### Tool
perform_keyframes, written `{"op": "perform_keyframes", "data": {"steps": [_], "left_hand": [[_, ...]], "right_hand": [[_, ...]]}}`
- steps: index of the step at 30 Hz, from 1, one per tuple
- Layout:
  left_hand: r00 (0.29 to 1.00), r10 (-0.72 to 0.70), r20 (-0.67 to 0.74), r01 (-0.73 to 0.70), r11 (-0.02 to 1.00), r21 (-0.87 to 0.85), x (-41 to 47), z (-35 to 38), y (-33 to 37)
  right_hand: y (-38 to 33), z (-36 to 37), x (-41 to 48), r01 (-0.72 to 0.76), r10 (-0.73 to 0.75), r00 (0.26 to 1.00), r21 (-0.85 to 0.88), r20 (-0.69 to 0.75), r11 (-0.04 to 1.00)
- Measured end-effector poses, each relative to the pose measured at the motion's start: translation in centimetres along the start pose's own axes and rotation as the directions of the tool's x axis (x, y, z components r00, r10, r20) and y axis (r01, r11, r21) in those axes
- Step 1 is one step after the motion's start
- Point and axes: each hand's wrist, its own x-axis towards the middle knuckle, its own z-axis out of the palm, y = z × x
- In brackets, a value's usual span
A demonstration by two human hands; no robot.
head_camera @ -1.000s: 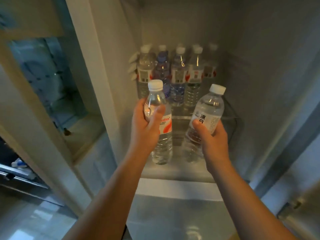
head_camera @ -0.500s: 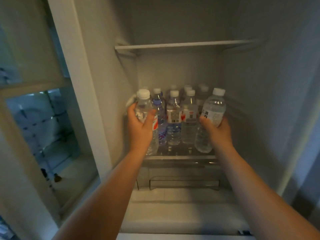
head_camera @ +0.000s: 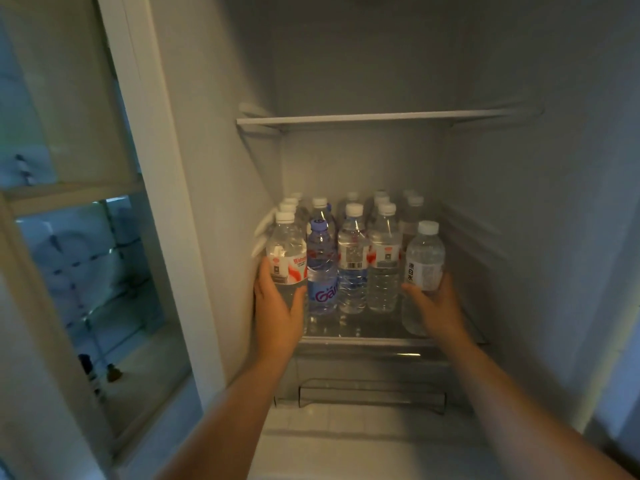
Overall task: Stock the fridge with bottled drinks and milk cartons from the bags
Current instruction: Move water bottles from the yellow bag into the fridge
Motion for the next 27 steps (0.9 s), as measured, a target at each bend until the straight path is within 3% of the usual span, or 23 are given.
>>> {"op": "perform_keyframes", "data": {"steps": [8,13,14,18,22,27], "left_hand": [[0.996,0.065,-0.069,-0.043,0.957,0.286,-2.9,0.3,-0.9],[0.992,0.102,-0.068,-0.06,0.885,0.462,-4.3,0.6,-1.3],[0.993,0.1,-0.067,-0.057,0.878,0.476,-4.5,0.6,-1.5],[0.99,0.112,-0.086,-0.052,0.852,0.52,-5.0,0.8,-2.3],[0.99,0.097,-0.106,-0.019,0.821,0.57,-5.1,0.9,-2.3],[0.99,0.056,-0.128,0.018,0.859,0.512,-5.5,0.7,-2.4]], "right_hand": [[1.8,-0.5,0.5,-0.031,0.033,0.999,-0.137,0.01,0.99],[2.9,-1.3,0.6,-0.045,-0.005,0.995,-0.494,-0.1,0.868],[3.0,-1.4,0.5,-0.042,-0.018,0.994,-0.548,-0.104,0.836],[3.5,-1.6,0.8,-0.078,0.06,0.997,-0.436,-0.055,0.896],[4.1,-1.3,1.6,-0.047,0.065,0.998,-0.46,0.025,0.886],[5.4,-0.4,2.3,-0.087,0.13,0.991,-0.665,0.015,0.742]]}}
